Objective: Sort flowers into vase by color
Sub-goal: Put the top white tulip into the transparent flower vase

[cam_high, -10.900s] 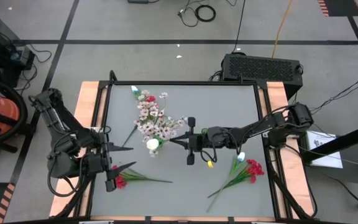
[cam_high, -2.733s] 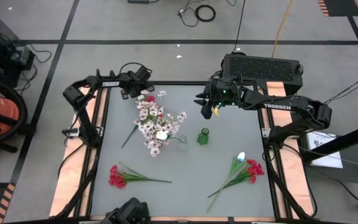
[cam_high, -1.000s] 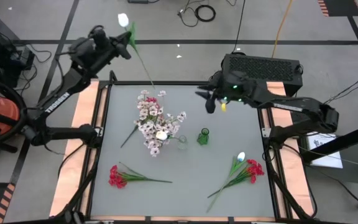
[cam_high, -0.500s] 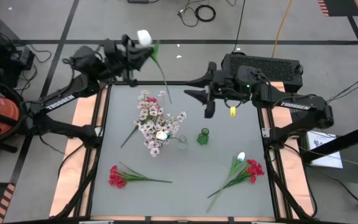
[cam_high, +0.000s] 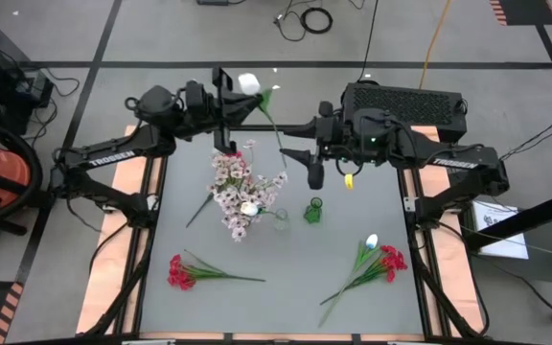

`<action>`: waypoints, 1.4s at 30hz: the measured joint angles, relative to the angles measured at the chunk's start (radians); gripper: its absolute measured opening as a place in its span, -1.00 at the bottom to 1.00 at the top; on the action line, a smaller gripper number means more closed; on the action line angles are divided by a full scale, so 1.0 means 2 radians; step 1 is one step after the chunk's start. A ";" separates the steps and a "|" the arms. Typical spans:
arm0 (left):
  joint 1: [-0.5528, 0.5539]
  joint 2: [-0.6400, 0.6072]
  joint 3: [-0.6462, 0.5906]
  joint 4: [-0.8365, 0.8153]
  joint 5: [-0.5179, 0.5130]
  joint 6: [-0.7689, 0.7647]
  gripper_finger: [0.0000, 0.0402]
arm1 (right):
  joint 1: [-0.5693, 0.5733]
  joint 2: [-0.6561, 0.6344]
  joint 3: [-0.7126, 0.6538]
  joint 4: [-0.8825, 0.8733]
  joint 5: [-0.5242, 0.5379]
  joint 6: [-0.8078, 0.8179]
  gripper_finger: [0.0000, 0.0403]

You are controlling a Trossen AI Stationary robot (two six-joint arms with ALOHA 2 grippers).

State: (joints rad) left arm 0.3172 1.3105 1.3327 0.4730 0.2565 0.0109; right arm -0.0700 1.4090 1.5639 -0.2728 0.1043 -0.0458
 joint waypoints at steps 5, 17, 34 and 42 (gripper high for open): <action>-0.006 0.000 0.000 0.002 0.000 0.001 -0.94 | 0.000 0.002 -0.001 -0.013 0.000 -0.010 -0.01; -0.016 0.003 0.000 0.005 0.000 0.002 -0.94 | -0.017 0.023 0.000 0.060 0.003 -0.037 -0.01; -0.016 0.017 0.000 -0.002 0.000 0.001 -0.94 | -0.041 0.031 -0.001 0.092 -0.008 -0.039 -0.74; -0.016 0.021 0.000 0.011 0.000 0.013 -0.89 | -0.043 0.028 0.000 0.082 -0.015 -0.036 -0.98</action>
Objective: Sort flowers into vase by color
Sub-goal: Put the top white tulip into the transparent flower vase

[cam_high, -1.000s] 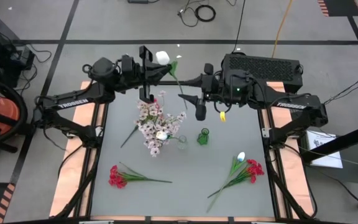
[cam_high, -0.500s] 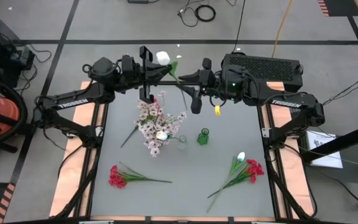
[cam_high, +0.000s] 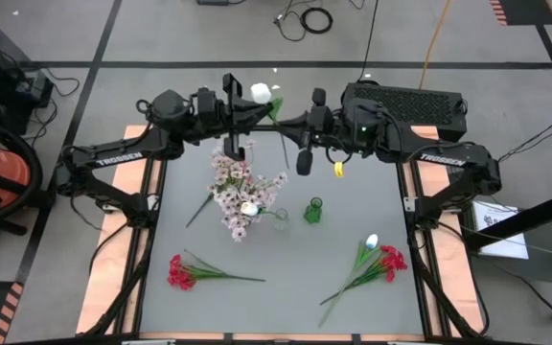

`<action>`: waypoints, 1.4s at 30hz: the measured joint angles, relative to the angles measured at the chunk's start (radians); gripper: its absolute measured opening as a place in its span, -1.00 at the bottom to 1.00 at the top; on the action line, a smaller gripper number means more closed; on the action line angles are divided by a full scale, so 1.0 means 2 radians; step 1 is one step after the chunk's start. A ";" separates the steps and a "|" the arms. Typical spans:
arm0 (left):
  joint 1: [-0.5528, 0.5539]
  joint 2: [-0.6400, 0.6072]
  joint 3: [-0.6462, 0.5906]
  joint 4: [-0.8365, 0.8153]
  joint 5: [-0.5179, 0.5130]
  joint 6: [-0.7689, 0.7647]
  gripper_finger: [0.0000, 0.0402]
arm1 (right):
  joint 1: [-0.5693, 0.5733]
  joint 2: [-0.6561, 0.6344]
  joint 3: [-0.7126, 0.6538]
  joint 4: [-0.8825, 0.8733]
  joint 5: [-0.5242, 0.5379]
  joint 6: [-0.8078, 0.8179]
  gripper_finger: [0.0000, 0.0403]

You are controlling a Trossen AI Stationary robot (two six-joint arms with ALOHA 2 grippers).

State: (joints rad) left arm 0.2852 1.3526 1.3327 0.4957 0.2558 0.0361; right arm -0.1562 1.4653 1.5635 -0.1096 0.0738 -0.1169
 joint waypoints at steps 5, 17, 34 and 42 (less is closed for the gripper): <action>0.000 -0.018 0.000 -0.028 -0.004 -0.002 -0.46 | 0.000 -0.019 -0.001 -0.031 0.002 0.000 -0.99; -0.049 -0.134 0.000 -0.265 -0.034 -0.015 0.88 | 0.005 -0.168 -0.111 -0.075 -0.027 0.079 -1.00; -0.330 -0.156 0.000 -0.390 -0.179 0.052 0.61 | 0.067 -0.134 -0.463 0.461 0.051 0.202 -1.00; -0.435 -0.153 -0.031 -0.425 -0.215 0.055 0.43 | 0.089 -0.072 -0.463 0.522 0.086 0.171 -0.99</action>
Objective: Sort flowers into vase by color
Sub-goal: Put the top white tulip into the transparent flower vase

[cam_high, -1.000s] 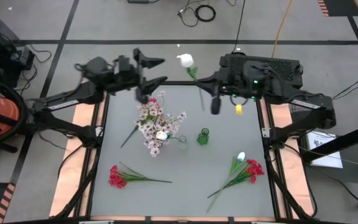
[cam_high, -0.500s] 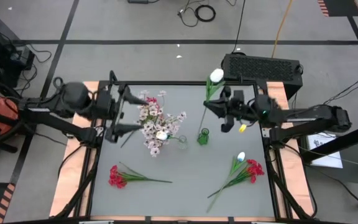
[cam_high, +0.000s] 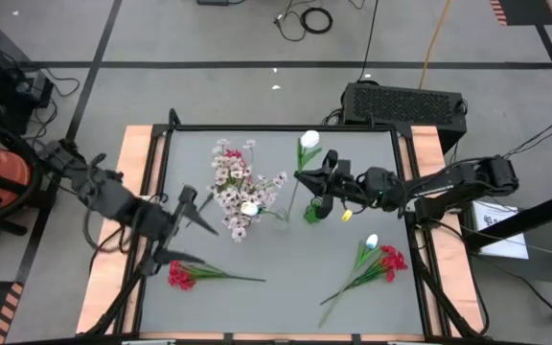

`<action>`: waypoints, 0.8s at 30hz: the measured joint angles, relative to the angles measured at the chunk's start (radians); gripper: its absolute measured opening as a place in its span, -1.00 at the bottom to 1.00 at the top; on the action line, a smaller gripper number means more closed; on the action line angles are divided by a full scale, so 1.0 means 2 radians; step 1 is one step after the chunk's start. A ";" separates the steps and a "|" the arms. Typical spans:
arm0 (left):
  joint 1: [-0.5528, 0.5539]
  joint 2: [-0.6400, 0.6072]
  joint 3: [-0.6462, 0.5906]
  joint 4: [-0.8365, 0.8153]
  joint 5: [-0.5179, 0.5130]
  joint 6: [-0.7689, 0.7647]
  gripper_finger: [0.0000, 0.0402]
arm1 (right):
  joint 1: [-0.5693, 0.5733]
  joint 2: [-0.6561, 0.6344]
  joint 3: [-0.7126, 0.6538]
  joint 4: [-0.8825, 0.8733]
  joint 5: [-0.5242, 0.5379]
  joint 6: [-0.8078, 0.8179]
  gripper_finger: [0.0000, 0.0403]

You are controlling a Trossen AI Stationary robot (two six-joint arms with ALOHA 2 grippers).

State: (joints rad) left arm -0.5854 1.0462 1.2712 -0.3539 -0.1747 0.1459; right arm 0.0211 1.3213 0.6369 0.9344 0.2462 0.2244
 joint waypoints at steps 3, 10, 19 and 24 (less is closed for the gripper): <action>-0.031 0.000 -0.022 0.002 -0.024 -0.004 0.38 | -0.001 0.018 0.000 0.015 0.013 0.000 -0.99; -0.084 0.002 -0.074 0.002 -0.073 -0.039 0.29 | -0.001 0.052 0.001 0.026 0.036 -0.003 -0.98; -0.109 0.002 -0.138 0.023 -0.123 -0.085 0.28 | -0.008 0.092 0.001 0.056 0.049 -0.009 -0.98; -0.111 0.003 -0.159 0.046 -0.127 -0.093 0.28 | -0.008 0.096 0.001 0.055 0.060 -0.018 -0.98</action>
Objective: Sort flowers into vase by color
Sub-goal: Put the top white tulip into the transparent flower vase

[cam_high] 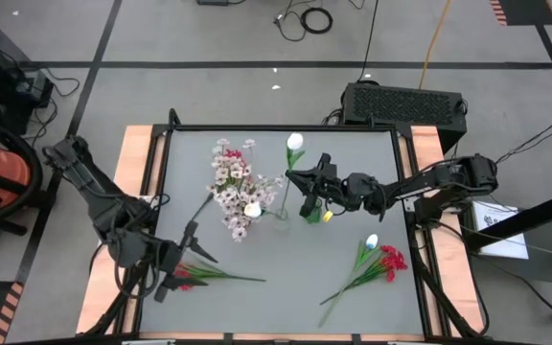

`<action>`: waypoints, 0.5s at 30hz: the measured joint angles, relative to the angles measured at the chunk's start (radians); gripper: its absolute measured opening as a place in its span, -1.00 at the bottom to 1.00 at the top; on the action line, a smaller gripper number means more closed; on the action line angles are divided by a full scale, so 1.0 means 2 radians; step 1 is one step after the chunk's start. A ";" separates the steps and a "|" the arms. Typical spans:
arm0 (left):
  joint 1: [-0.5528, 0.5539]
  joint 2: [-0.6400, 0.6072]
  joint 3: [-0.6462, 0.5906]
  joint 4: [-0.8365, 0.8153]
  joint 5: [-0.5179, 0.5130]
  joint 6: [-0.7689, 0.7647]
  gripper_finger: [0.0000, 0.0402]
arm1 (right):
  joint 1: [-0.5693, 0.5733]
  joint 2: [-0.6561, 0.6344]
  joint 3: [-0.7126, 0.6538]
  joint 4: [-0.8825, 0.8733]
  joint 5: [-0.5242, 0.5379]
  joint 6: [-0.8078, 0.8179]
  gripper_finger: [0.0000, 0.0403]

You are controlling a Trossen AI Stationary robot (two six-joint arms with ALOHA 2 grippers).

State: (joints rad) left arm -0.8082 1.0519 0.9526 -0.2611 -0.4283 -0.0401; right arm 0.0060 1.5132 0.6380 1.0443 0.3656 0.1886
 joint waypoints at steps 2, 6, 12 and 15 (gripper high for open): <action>0.000 0.000 -0.005 0.003 0.000 -0.001 0.28 | 0.000 0.000 0.000 0.001 0.000 -0.003 -0.98; 0.000 0.000 -0.011 0.011 -0.001 -0.004 0.28 | 0.000 0.000 0.000 -0.009 0.000 -0.008 -0.98; 0.000 0.007 -0.012 0.011 -0.001 -0.015 0.28 | 0.001 0.000 0.000 -0.032 0.000 0.000 -0.97; 0.000 0.014 -0.012 0.011 -0.001 -0.016 0.28 | 0.001 0.002 0.000 -0.036 -0.002 0.004 -0.93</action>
State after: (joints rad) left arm -0.8078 1.0800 0.9283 -0.2394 -0.4303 -0.0724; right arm 0.0086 1.5173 0.6380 0.9725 0.3611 0.1973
